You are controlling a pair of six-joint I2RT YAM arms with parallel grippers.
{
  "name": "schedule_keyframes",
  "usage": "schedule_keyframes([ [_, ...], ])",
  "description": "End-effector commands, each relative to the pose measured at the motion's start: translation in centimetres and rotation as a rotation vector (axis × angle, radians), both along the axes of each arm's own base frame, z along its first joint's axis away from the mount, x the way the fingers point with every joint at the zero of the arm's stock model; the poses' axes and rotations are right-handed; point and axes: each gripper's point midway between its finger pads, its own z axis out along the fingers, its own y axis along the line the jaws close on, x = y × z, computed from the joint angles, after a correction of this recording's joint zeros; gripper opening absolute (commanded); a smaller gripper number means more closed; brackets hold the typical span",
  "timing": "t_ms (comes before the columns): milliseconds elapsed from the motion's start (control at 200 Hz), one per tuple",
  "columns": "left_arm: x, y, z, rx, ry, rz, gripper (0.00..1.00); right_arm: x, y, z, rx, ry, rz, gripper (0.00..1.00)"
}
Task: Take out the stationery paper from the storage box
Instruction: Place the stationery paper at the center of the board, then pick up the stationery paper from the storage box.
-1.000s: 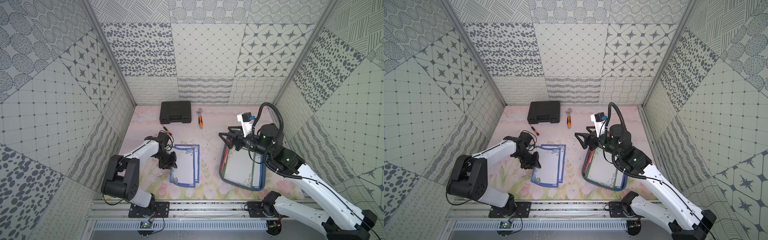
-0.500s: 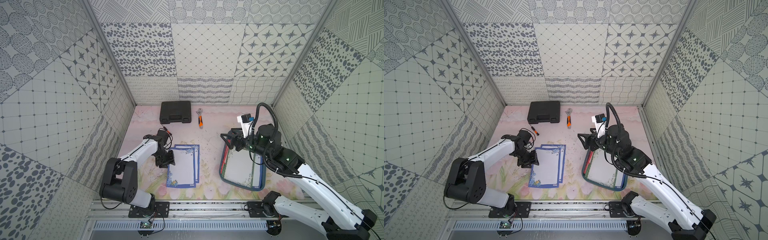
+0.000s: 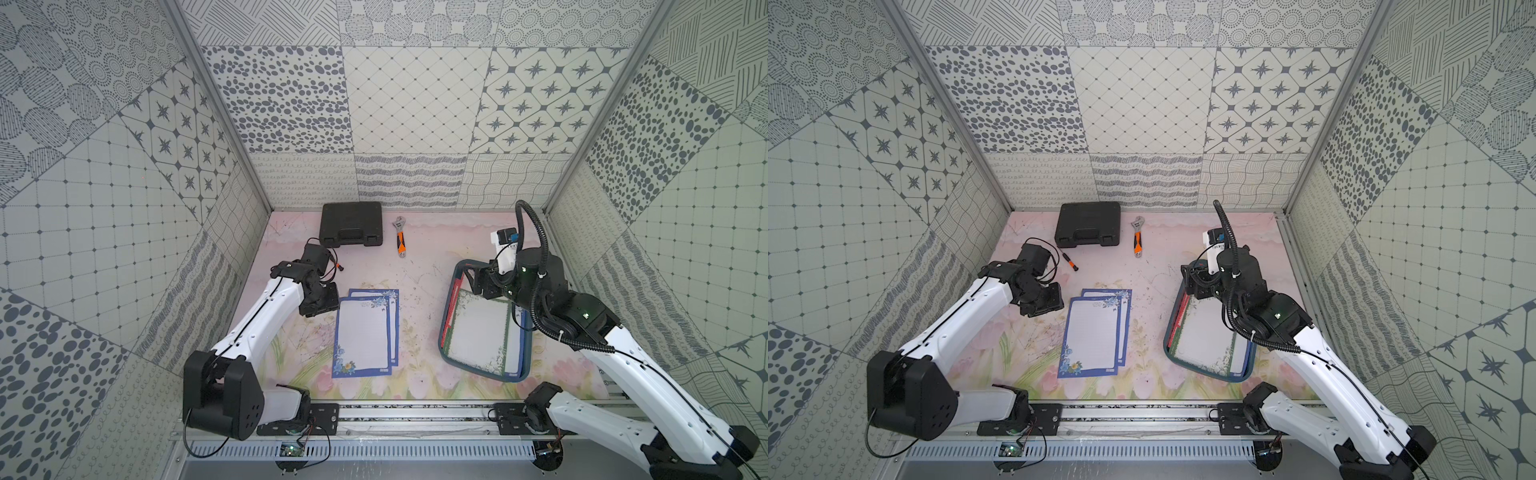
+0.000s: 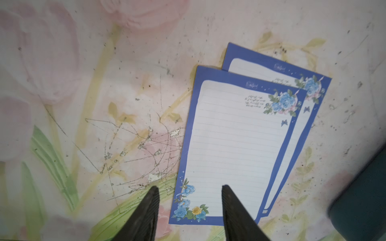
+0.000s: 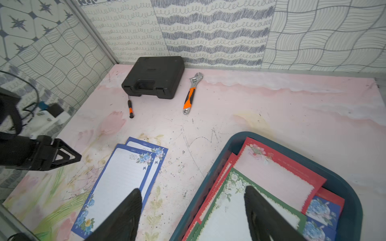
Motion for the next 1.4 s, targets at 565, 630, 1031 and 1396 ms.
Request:
schedule_keyframes([
  [565,4.5,-8.6,12.3,0.012,-0.587,-0.319,0.44,-1.3,-9.1,-9.8,0.011,0.395,-0.387,0.63],
  [630,4.6,-10.1,12.8,-0.004,-0.631,-0.367,0.44,-1.4,-9.4,-10.4,0.003,0.406,-0.408,0.64],
  [1031,4.8,-19.5,11.4,-0.104,-0.636,-0.595,0.42,-2.6,-11.0,-14.5,0.006,0.510,-0.515,0.65],
  [1396,5.0,-28.3,7.9,-0.298,-0.490,-0.654,0.45,-3.2,-12.0,-17.6,-0.002,0.564,-0.557,0.56],
])
